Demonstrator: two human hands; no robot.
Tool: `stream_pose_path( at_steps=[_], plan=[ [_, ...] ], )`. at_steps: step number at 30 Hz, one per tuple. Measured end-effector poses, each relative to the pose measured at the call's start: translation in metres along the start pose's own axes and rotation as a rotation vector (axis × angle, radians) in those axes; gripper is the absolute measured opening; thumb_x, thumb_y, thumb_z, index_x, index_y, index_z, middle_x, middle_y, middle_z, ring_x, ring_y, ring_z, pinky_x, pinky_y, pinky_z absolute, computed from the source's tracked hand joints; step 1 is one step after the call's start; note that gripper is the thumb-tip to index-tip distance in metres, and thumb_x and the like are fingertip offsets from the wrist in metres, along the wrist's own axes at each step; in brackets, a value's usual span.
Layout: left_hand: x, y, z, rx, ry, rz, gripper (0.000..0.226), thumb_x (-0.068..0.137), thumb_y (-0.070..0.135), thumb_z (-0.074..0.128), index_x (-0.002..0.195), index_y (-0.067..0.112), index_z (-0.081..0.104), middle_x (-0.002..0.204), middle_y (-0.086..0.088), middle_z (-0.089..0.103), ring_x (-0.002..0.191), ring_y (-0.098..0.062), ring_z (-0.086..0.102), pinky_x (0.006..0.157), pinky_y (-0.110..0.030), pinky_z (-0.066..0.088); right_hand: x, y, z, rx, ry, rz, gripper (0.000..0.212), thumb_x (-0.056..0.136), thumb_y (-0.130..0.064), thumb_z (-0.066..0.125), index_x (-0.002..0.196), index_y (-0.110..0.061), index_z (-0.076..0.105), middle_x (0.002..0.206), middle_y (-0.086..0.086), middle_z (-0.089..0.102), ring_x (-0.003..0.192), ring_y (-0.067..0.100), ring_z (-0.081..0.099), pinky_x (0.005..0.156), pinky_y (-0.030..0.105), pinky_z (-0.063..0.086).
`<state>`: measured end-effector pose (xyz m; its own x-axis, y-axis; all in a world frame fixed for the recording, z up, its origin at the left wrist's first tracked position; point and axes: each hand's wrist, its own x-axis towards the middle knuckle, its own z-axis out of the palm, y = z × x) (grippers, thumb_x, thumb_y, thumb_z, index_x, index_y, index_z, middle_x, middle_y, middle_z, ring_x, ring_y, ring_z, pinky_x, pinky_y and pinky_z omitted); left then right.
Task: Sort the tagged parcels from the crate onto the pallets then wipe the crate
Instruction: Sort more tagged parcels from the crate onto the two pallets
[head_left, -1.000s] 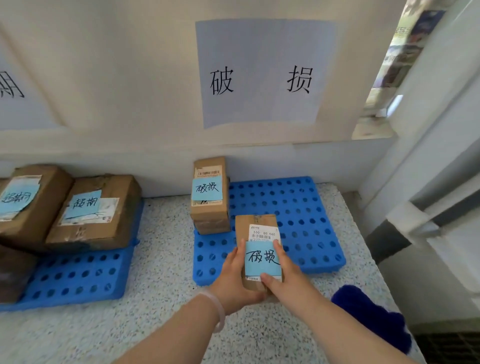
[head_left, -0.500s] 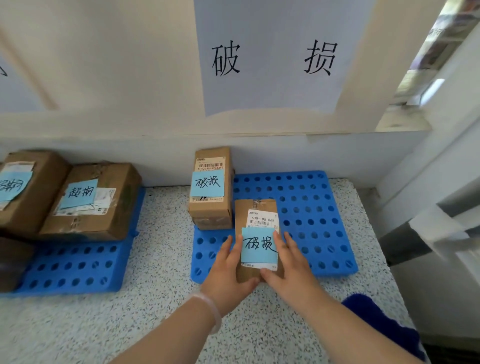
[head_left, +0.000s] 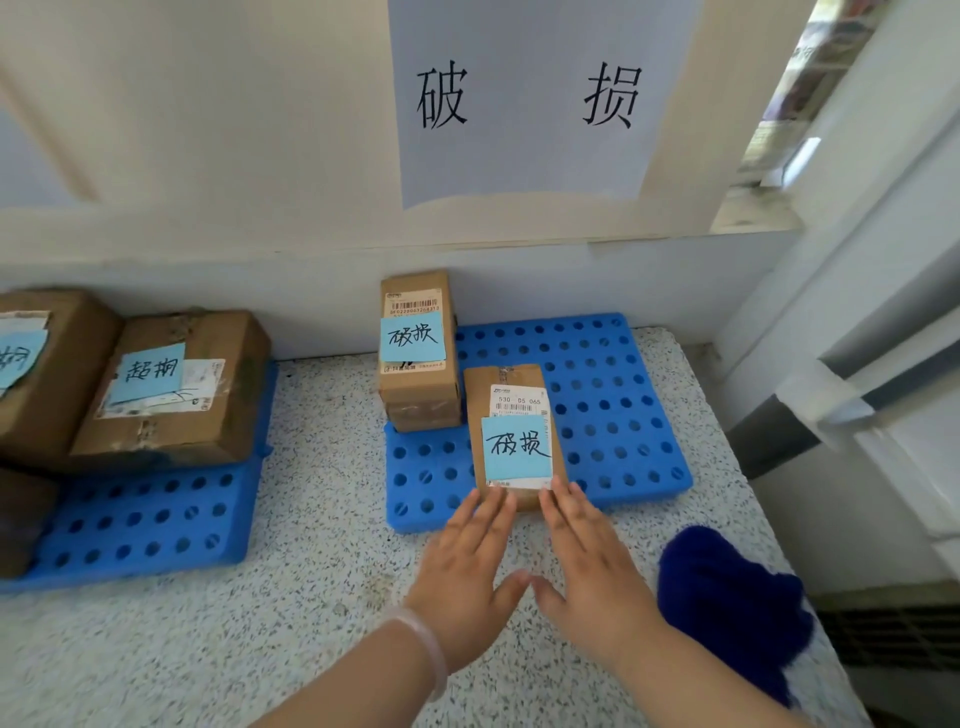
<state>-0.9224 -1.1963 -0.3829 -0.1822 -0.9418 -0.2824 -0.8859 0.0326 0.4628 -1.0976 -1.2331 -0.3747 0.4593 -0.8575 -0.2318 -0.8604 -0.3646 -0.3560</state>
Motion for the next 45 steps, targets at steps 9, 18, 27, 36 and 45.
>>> stream_pose_path(
  at_steps=[9,18,27,36,45],
  plan=[
    [0.026,-0.002,-0.020,0.042,-0.032,-0.077,0.082,0.083,0.071,0.002,0.153,0.032,-0.016,0.153,0.018,-0.032,0.141,-0.004,-0.033,0.120,-0.033,-0.013,0.033,-0.006,-0.010,-0.072,0.001,-0.016,0.089,0.098,-0.046,0.045,0.150,-0.021,-0.022,0.152,-0.010,-0.038,0.140,0.006,-0.034,0.106,0.023,-0.025],
    [0.066,-0.011,-0.036,-0.077,0.053,-0.089,0.090,0.066,0.085,-0.015,0.143,0.039,-0.023,0.155,0.020,-0.029,0.142,-0.001,-0.032,0.118,-0.026,-0.014,0.077,0.012,-0.018,-0.068,-0.013,-0.080,0.090,0.078,-0.068,0.013,0.149,-0.029,-0.025,0.151,-0.016,-0.039,0.137,-0.001,-0.037,0.106,0.019,-0.024],
    [0.069,-0.008,-0.036,-0.054,0.108,-0.048,0.086,0.068,0.085,-0.023,0.142,0.042,-0.027,0.154,0.022,-0.031,0.138,0.003,-0.036,0.120,-0.029,-0.016,0.083,0.010,-0.022,-0.042,0.034,-0.119,0.083,0.086,-0.067,0.014,0.151,-0.028,-0.021,0.156,-0.016,-0.030,0.139,-0.001,-0.035,0.115,0.025,-0.021],
    [0.084,-0.009,-0.042,-0.137,0.084,-0.081,0.096,0.060,0.091,-0.022,0.142,0.042,-0.022,0.157,0.021,-0.024,0.141,0.002,-0.032,0.123,-0.033,-0.007,0.099,0.008,-0.023,-0.043,-0.011,-0.111,0.086,0.092,-0.058,0.032,0.150,-0.030,-0.024,0.155,-0.019,-0.030,0.137,-0.003,-0.036,0.118,0.032,-0.014],
    [0.098,-0.009,-0.052,-0.136,0.088,-0.107,0.105,0.055,0.093,-0.022,0.146,0.040,-0.016,0.163,0.015,-0.013,0.147,-0.003,-0.021,0.121,-0.028,-0.008,0.110,0.009,-0.032,-0.020,-0.025,-0.116,0.090,0.089,-0.058,0.038,0.150,-0.034,-0.024,0.157,-0.020,-0.027,0.140,-0.002,-0.032,0.120,0.033,-0.014]
  ],
)
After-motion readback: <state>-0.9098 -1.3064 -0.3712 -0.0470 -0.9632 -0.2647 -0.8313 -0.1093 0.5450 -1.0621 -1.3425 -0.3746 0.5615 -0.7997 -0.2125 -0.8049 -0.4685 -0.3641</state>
